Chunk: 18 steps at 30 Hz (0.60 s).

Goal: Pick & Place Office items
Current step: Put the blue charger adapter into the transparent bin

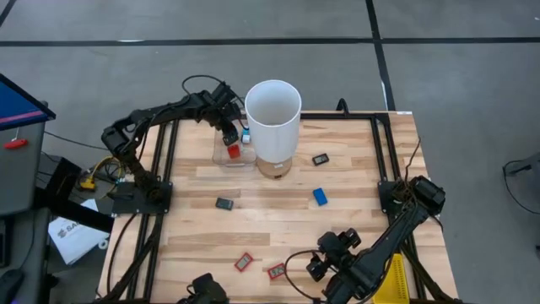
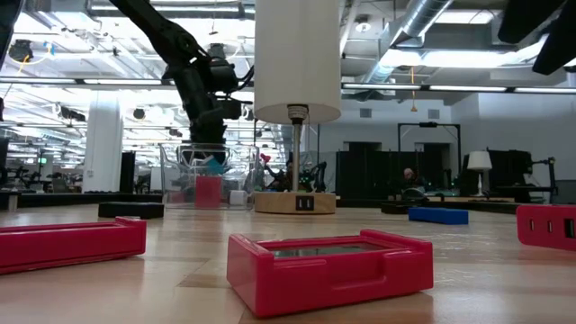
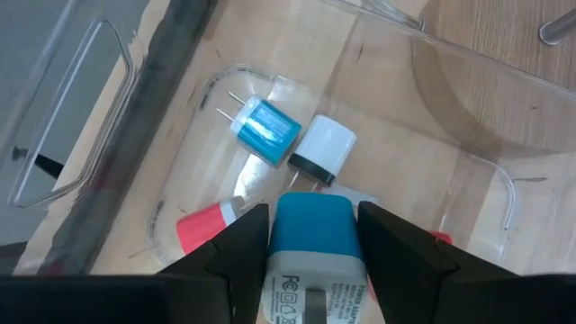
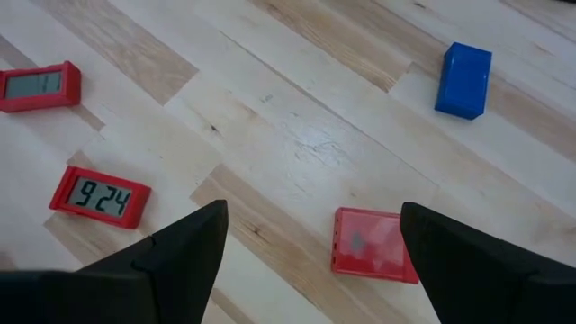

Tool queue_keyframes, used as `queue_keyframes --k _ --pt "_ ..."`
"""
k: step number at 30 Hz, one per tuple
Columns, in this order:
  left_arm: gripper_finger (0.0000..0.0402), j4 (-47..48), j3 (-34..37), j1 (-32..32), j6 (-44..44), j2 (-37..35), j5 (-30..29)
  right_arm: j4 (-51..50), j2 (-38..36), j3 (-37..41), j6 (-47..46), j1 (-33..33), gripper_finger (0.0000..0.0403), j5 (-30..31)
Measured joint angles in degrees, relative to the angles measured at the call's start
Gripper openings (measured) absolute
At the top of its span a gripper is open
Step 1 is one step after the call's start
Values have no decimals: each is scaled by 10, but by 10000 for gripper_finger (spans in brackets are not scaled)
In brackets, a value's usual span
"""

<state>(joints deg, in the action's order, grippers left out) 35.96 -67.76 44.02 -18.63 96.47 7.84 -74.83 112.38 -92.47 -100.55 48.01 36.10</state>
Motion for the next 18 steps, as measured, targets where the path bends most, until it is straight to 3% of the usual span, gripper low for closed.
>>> queue_keyframes --k 18 --pt "182 -15 0 1 -2 0 0 0 0 0 0 0 322 0"
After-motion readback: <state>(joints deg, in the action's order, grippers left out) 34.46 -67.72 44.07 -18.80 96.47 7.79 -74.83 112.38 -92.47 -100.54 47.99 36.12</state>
